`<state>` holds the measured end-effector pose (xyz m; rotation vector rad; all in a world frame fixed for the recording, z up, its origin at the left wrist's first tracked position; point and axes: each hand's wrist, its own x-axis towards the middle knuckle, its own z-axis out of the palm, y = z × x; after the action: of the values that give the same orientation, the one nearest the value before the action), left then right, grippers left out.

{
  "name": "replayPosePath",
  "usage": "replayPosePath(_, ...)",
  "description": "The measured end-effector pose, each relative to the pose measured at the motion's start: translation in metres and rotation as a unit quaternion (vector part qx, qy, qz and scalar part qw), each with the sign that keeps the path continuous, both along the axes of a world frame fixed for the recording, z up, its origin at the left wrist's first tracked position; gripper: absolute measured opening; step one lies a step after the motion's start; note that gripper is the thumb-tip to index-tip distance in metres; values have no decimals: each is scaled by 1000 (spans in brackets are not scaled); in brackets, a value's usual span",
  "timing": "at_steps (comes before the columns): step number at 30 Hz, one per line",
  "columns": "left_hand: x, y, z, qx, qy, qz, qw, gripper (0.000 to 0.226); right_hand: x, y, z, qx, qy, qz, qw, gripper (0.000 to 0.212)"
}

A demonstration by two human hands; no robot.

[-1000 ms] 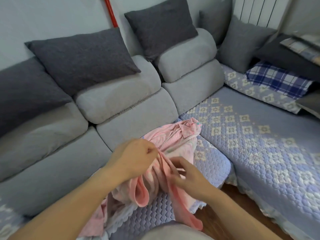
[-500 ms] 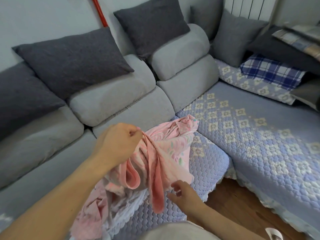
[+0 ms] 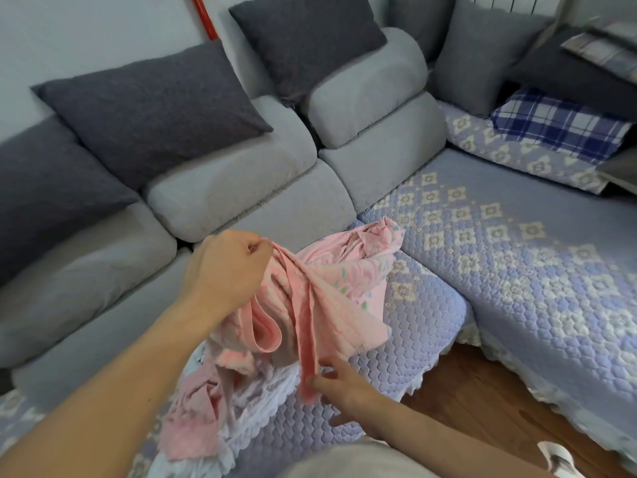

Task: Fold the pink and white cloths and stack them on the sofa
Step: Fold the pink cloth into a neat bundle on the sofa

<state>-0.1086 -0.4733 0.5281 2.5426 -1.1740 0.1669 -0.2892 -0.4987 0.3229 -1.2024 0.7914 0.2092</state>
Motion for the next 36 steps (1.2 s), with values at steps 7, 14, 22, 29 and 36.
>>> replayPosePath(7,0,0,-2,-3,3,-5,1000,46,22,-12,19,-198,65,-9,978,44)
replayPosePath(14,14,26,-5,-5,-20,-32,999,51,-14,-49,-19,-303,195,98,928,10)
replayPosePath(22,42,120,-113,191,-129,-194,954,61,-65,-155,22,-128,81,-401,904,28)
replayPosePath(29,17,128,-158,116,34,-35,992,50,-84,-160,56,-110,-51,-251,960,28)
replayPosePath(36,18,131,-161,157,45,-22,986,48,-106,-173,43,-246,3,-39,969,25)
